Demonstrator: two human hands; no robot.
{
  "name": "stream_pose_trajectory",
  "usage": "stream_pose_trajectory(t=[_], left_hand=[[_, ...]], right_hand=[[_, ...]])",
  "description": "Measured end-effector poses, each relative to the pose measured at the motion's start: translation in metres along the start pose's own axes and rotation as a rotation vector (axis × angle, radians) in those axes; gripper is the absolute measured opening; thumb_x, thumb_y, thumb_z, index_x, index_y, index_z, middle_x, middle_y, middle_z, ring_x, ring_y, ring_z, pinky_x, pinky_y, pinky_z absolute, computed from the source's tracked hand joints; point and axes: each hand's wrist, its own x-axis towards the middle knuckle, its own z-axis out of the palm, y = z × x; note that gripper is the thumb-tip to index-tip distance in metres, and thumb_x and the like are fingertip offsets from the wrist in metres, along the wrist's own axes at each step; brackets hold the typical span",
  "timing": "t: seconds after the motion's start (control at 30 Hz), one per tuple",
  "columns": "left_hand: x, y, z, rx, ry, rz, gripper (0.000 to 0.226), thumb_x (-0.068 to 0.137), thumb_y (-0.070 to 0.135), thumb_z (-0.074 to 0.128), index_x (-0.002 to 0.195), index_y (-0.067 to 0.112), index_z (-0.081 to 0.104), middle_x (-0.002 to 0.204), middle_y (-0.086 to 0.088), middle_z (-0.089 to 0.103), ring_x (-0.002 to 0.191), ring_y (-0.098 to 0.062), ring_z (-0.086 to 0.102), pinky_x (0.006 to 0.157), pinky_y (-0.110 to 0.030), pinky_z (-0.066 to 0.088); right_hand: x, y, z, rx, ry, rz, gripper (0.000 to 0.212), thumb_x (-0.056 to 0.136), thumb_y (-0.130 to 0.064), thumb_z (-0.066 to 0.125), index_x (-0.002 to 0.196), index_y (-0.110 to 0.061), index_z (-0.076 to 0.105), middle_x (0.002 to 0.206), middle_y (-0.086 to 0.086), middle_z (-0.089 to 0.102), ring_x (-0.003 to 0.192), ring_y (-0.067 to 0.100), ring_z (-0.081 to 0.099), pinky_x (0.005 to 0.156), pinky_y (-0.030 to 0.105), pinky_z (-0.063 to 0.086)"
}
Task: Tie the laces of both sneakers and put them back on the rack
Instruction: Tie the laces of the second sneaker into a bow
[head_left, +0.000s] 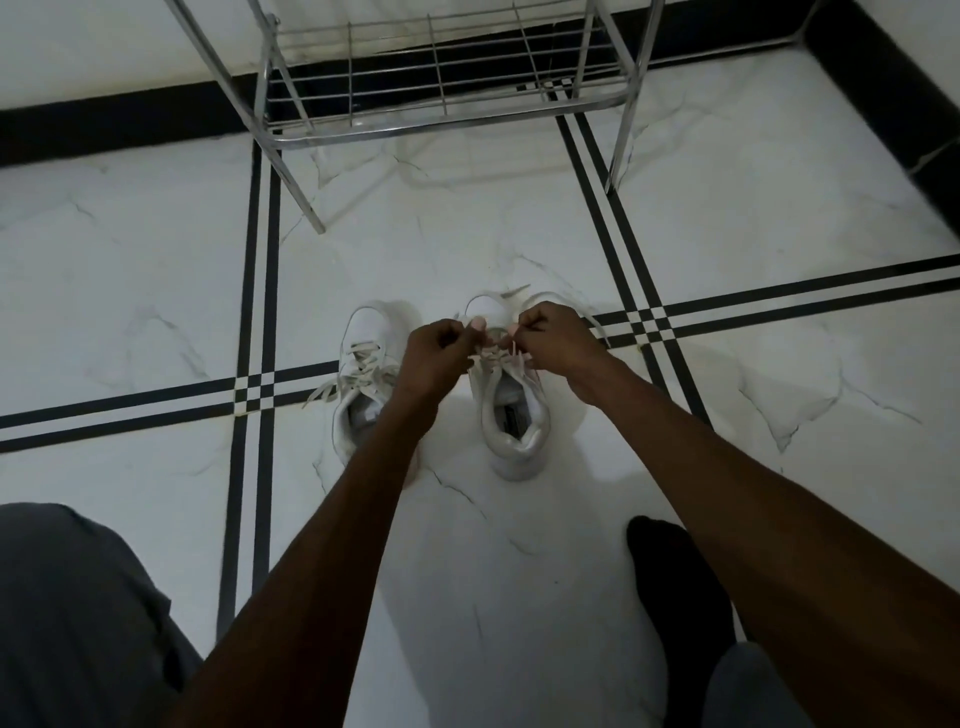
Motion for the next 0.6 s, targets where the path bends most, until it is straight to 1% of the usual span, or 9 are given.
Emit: stream_pose_trajectory(t=[0.1, 0.2, 0.27, 0.3, 0.37, 0.43, 0.5, 0.57, 0.6], left_hand=[[0.003, 0.020, -0.007, -0.059, 0.010, 0.071, 0.034, 0.102, 0.032, 0.061, 0.104, 0.002, 0.075, 0.100, -0.008, 0.079, 0.098, -0.024, 0.076, 0.090, -0.040, 0.060], [0.007, 0.036, -0.015, -0.007, -0.007, 0.221, 0.031, 0.103, 0.031, 0.060, 0.111, 0.006, 0.076, 0.105, -0.008, 0.079, 0.104, -0.017, 0.074, 0.091, -0.032, 0.060], [0.008, 0.043, -0.018, 0.057, -0.024, 0.296, 0.031, 0.103, 0.032, 0.059, 0.111, 0.009, 0.077, 0.107, -0.005, 0.078, 0.102, -0.010, 0.073, 0.080, -0.021, 0.058], [0.009, 0.045, -0.019, 0.077, -0.031, 0.310, 0.030, 0.104, 0.032, 0.059, 0.111, 0.009, 0.077, 0.108, -0.005, 0.078, 0.102, -0.007, 0.072, 0.073, -0.017, 0.056], [0.008, 0.043, -0.019, 0.069, -0.052, 0.282, 0.033, 0.105, 0.031, 0.057, 0.111, 0.005, 0.076, 0.106, -0.009, 0.077, 0.096, -0.005, 0.072, 0.068, -0.014, 0.055], [0.005, 0.037, -0.017, 0.049, -0.105, 0.225, 0.044, 0.108, 0.036, 0.049, 0.109, 0.000, 0.073, 0.098, -0.022, 0.074, 0.087, -0.015, 0.071, 0.071, -0.024, 0.056], [0.001, 0.030, -0.011, 0.074, -0.165, 0.165, 0.057, 0.110, 0.044, 0.038, 0.105, -0.003, 0.069, 0.095, -0.022, 0.072, 0.085, -0.018, 0.069, 0.080, -0.033, 0.054], [-0.004, 0.026, -0.006, 0.078, -0.161, 0.103, 0.059, 0.111, 0.044, 0.032, 0.103, 0.001, 0.070, 0.094, -0.012, 0.075, 0.085, -0.006, 0.073, 0.081, -0.025, 0.056], [-0.005, 0.025, -0.004, 0.071, -0.146, 0.089, 0.057, 0.111, 0.044, 0.031, 0.102, 0.005, 0.071, 0.095, -0.011, 0.076, 0.089, -0.006, 0.075, 0.082, -0.025, 0.058]], right_hand=[[-0.006, -0.015, 0.000, 0.143, -0.041, -0.005, 0.017, 0.094, -0.013, 0.066, 0.110, -0.008, 0.066, 0.094, 0.011, 0.076, 0.074, 0.012, 0.072, 0.057, 0.021, 0.056], [-0.009, -0.025, 0.000, -0.094, -0.150, -0.137, 0.022, 0.094, -0.011, 0.065, 0.114, -0.007, 0.073, 0.101, 0.015, 0.077, 0.077, 0.016, 0.071, 0.059, 0.018, 0.051], [-0.013, -0.034, -0.001, -0.240, -0.317, -0.186, 0.025, 0.093, -0.011, 0.065, 0.117, -0.007, 0.073, 0.103, 0.014, 0.076, 0.079, 0.015, 0.069, 0.060, 0.014, 0.050], [-0.014, -0.038, -0.002, -0.293, -0.390, -0.197, 0.026, 0.093, -0.017, 0.067, 0.117, -0.008, 0.073, 0.102, 0.013, 0.076, 0.080, 0.014, 0.069, 0.061, 0.015, 0.050], [-0.015, -0.047, -0.005, -0.379, -0.458, -0.232, 0.031, 0.092, -0.034, 0.069, 0.111, -0.011, 0.075, 0.098, 0.011, 0.076, 0.081, 0.015, 0.069, 0.065, 0.018, 0.051], [-0.015, -0.052, -0.011, -0.398, -0.412, -0.278, 0.036, 0.092, -0.044, 0.066, 0.098, -0.009, 0.077, 0.087, 0.008, 0.076, 0.073, 0.009, 0.066, 0.061, 0.013, 0.047], [-0.014, -0.054, -0.016, -0.362, -0.359, -0.315, 0.038, 0.093, -0.041, 0.066, 0.090, -0.005, 0.077, 0.080, 0.008, 0.074, 0.069, 0.007, 0.064, 0.059, 0.012, 0.045], [-0.011, -0.053, -0.022, -0.363, -0.365, -0.331, 0.032, 0.091, -0.035, 0.071, 0.079, -0.005, 0.073, 0.073, 0.006, 0.071, 0.065, 0.007, 0.062, 0.059, 0.013, 0.045], [-0.009, -0.052, -0.024, -0.395, -0.364, -0.345, 0.029, 0.089, -0.033, 0.074, 0.075, -0.008, 0.072, 0.071, 0.006, 0.069, 0.064, 0.009, 0.061, 0.060, 0.019, 0.047]])
